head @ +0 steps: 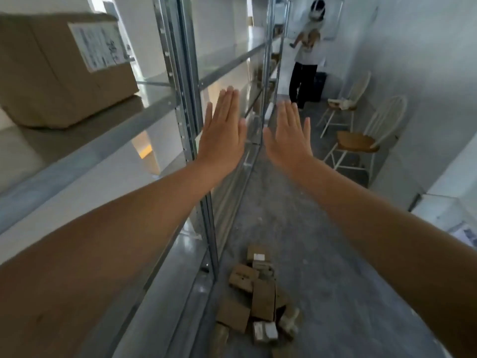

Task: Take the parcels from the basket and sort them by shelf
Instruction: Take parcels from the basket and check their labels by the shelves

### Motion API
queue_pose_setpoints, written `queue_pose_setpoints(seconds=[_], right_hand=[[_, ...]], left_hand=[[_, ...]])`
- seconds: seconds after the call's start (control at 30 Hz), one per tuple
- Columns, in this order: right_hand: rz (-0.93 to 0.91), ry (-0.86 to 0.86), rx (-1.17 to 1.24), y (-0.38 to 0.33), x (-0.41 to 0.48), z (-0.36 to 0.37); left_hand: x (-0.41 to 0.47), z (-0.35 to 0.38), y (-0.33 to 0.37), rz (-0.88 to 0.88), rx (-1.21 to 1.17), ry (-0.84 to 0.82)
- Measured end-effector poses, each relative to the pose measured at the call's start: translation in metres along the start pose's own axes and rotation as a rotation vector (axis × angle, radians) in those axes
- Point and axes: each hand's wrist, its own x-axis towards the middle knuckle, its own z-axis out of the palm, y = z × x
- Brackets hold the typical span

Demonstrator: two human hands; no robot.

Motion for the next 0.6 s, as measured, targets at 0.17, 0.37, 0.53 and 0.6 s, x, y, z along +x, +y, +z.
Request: queue_pose_setpoints(seconds=[0.17,0.37,0.53,0.6], right_hand=[[0.121,-0.043,-0.063,0.026,-0.004,0.035],[0.253,-0.065,-0.137,0.076,-0.02,0.054],[0.39,-0.131,-0.122,0.129,-0.031,0.068],[0.436,-0.157,-0.114,0.147,-0.03,0.08]], left_hand=[[0.004,0.048,-0.016,0.046,-0.067,-0.095],[-0.001,0.11,-0.002,0.102,-0.115,-0.24],[-0.007,0.155,0.028,0.124,-0.201,-0.328],[-0.008,0.171,0.037,0.133,-0.216,-0.34]])
